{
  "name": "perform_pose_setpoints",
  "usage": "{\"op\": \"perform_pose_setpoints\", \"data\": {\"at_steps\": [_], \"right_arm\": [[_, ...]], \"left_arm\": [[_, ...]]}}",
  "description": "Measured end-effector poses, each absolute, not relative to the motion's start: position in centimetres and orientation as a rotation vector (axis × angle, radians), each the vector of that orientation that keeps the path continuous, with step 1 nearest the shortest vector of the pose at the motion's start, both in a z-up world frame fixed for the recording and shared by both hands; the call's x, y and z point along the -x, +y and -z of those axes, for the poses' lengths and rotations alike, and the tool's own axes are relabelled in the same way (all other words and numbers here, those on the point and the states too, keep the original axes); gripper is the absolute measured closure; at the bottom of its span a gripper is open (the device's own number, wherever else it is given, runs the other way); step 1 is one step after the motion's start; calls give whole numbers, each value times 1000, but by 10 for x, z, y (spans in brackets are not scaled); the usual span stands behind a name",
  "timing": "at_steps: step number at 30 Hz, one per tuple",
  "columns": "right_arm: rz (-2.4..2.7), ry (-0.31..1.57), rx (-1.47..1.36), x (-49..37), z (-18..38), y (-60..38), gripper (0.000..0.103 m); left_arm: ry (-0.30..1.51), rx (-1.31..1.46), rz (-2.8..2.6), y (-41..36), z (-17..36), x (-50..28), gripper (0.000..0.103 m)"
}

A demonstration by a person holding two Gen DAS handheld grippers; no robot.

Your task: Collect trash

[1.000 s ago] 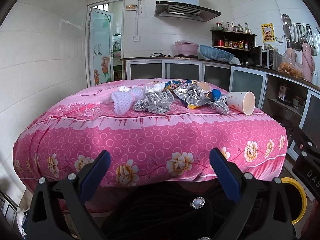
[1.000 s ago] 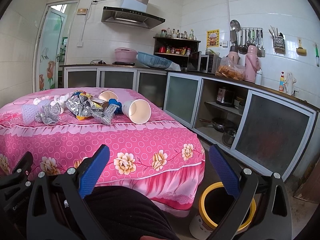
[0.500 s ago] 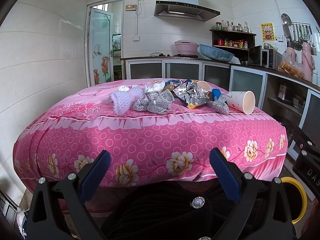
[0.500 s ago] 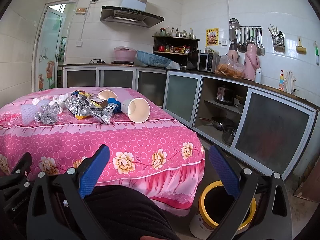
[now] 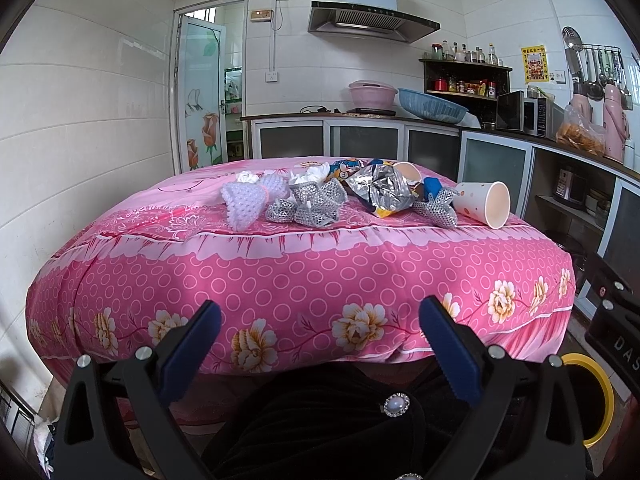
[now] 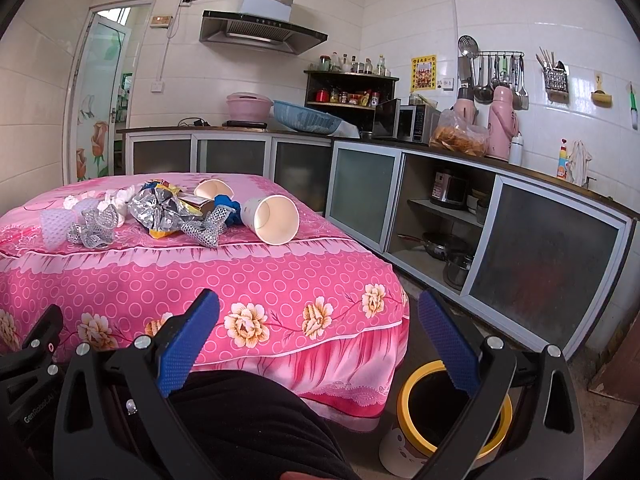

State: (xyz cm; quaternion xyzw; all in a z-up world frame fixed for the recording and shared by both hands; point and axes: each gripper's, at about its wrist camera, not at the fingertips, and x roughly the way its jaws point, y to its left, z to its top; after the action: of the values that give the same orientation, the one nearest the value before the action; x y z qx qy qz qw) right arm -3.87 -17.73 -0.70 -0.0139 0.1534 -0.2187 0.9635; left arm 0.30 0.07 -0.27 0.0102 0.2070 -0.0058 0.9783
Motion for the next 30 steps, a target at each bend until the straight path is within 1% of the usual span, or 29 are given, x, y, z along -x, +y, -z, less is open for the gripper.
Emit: {"op": "perform_pose_setpoints", "data": {"at_steps": [19,24,27,30], "right_arm": [[468,312,18,39,9,-183,8],[484,289,-28,35,-7,-198,8],[451,329,-45,13,-18,-215,8],[387,443,-19,-23,-17,-230,8]], "left_arm": [[419,-16,10,2,3,-4,8],[464,40,-24,19,-1,-24,8],[515,42,-10,33,-8,-46,8],[522,19,48,47,-18,-70,8]]}}
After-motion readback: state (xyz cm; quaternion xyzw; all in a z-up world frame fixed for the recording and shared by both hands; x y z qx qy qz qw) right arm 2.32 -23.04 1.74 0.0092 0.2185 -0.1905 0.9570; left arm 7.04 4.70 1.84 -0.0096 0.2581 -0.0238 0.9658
